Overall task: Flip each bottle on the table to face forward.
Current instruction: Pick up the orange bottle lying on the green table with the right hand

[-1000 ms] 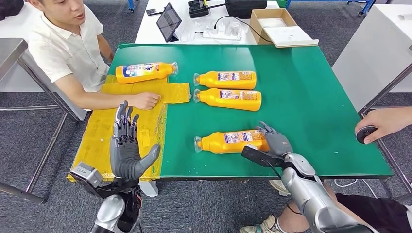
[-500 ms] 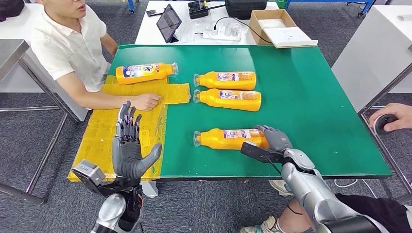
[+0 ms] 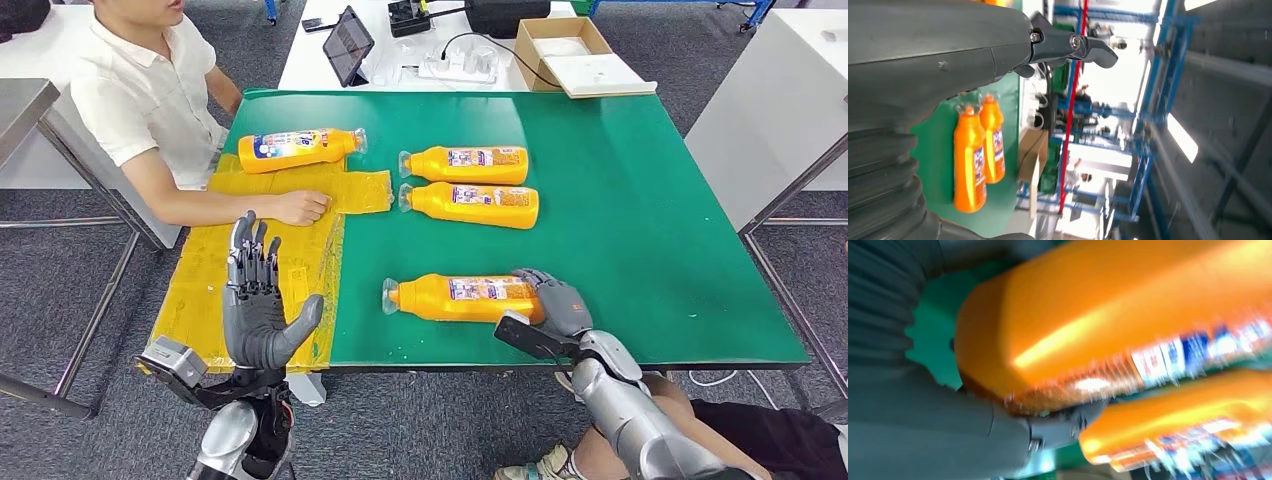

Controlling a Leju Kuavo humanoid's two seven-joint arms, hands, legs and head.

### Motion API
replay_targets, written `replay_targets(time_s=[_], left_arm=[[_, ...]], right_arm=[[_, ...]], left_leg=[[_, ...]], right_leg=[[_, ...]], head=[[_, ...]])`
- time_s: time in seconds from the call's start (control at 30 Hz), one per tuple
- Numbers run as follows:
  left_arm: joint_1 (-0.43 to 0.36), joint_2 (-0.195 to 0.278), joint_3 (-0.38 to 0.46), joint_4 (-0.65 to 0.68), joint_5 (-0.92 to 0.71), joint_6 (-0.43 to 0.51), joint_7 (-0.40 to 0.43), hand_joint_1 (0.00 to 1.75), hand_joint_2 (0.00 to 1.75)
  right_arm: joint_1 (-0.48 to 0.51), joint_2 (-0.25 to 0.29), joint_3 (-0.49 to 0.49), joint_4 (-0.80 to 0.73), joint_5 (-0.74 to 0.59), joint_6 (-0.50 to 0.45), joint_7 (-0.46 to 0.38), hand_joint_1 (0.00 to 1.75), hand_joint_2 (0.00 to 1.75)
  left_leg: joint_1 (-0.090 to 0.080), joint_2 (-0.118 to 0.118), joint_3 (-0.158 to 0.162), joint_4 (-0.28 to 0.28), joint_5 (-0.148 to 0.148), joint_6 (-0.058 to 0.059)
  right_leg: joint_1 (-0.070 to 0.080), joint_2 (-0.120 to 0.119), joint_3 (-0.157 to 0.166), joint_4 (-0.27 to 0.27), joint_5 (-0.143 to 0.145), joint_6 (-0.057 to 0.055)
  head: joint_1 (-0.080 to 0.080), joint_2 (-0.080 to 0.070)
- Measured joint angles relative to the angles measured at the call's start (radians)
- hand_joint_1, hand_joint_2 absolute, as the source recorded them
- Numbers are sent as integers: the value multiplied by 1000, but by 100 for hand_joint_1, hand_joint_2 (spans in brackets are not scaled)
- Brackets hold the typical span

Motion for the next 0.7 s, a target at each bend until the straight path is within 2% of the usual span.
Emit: replay_targets(time_s=[0.17, 0.3, 0.4, 0.53, 0.7], left_arm=[[61, -18, 18, -39, 57, 81, 7, 0, 175], [86, -27, 23, -40, 79, 105, 10, 0, 175], [94, -29, 26, -40, 110, 98, 19, 0, 175], [100, -30, 23, -45, 137, 57, 30, 0, 175], [104, -29, 14, -45, 139, 22, 31, 0, 175]], right_arm=[[179, 81, -51, -261, -209, -94, -60, 175, 175], [290, 155, -73, -493, -343, -245, -142, 175, 175], [333, 196, -87, -641, -421, -340, -185, 175, 175], [361, 222, -91, -757, -464, -365, -192, 175, 175], [372, 236, -89, -814, -492, -361, -193, 175, 175]], left_leg=[[1, -4, -8, 0, 0, 0], [1, -5, -12, 0, 0, 0], [1, -4, -13, 0, 0, 0], [0, -4, -12, 0, 0, 0], [0, -4, -12, 0, 0, 0]], right_leg=[[1, -3, -7, 1, -1, 0], [1, -4, -11, 1, -1, -1], [0, -4, -11, 0, -1, -1], [0, -4, -11, 0, -1, -1], [-1, -4, -11, 0, -1, 0]], head=[[0, 0], [0, 0], [0, 0], [0, 0], [0, 0]])
